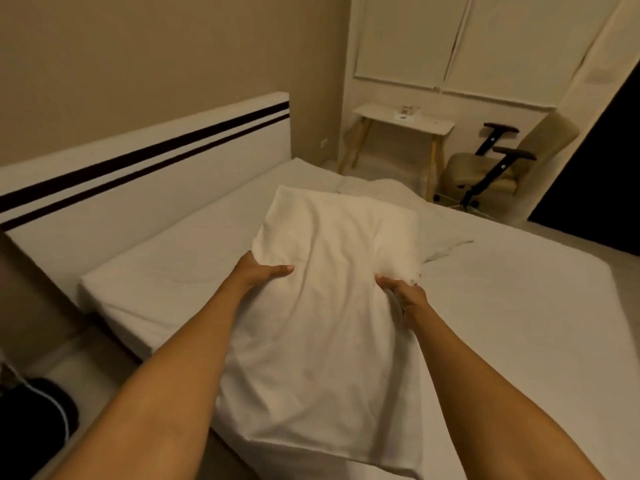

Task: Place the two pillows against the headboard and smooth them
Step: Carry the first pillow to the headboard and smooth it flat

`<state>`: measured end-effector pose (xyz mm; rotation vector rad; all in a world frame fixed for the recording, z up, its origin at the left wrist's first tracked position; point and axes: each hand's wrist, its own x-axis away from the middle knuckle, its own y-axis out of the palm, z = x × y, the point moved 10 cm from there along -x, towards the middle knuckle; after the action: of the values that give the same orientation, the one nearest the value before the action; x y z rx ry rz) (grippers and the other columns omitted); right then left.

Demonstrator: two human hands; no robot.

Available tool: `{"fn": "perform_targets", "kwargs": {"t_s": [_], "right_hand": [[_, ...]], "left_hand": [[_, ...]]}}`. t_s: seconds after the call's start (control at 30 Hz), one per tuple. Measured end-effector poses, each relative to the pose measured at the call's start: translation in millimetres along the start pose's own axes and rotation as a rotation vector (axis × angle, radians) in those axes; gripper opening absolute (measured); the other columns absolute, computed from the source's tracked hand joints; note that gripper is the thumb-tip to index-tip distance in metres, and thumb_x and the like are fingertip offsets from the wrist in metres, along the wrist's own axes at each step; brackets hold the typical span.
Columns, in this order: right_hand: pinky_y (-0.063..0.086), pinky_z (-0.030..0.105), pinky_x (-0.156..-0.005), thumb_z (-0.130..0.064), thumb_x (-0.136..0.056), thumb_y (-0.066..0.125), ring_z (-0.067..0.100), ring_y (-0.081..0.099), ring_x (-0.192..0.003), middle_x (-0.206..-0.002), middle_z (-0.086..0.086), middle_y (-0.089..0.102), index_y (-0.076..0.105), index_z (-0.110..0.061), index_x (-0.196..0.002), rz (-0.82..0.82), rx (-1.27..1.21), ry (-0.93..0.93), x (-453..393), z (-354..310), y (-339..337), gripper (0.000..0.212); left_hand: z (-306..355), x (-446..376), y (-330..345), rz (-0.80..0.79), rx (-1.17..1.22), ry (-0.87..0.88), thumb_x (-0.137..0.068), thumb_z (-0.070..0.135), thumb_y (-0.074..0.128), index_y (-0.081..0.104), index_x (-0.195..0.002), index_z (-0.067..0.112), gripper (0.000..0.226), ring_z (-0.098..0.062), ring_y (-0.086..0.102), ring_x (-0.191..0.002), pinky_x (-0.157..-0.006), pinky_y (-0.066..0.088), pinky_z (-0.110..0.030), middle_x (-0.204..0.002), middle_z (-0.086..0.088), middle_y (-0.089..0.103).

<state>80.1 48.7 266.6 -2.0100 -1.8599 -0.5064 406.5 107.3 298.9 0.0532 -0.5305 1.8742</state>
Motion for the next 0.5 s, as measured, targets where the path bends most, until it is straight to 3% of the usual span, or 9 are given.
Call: {"fn": "perform_targets", "kwargs": {"t_s": [0.13,0.3,0.5], "right_hand": [[0.038,0.041,-0.101,-0.021,-0.069,0.084,0.035,0.045,-0.13,-0.146,0.012,0.045,0.037,-0.002,-0.142,-0.074,0.03,-0.028,8,-1,90,0.088],[0.038,0.043,-0.103,-0.021,-0.069,0.084,0.036,0.047,-0.127,-0.143,0.013,0.048,0.042,-0.001,-0.139,-0.124,0.034,-0.013,17,13,201,0.084],[0.041,0.042,-0.102,-0.024,-0.062,0.088,0.036,0.051,-0.123,-0.139,0.013,0.053,0.045,-0.002,-0.138,-0.171,0.026,0.041,21,27,318,0.09]], "left_hand": [[-26,-6,-90,0.083,0.023,-0.032,-0.062,0.039,0.088,0.049,-0.137,0.019,0.087,-0.023,0.057,-0.111,-0.09,0.044,-0.032,-0.131,-0.003,0.06],[-49,-32,-194,0.122,0.034,-0.015,-0.061,0.037,0.089,0.046,-0.139,0.021,0.09,-0.025,0.054,-0.122,-0.092,0.043,-0.031,-0.133,-0.001,0.058],[-80,-69,-298,0.138,0.04,-0.005,-0.062,0.035,0.09,0.048,-0.137,0.021,0.087,-0.021,0.055,-0.116,-0.094,0.043,-0.031,-0.13,0.001,0.059]]}}
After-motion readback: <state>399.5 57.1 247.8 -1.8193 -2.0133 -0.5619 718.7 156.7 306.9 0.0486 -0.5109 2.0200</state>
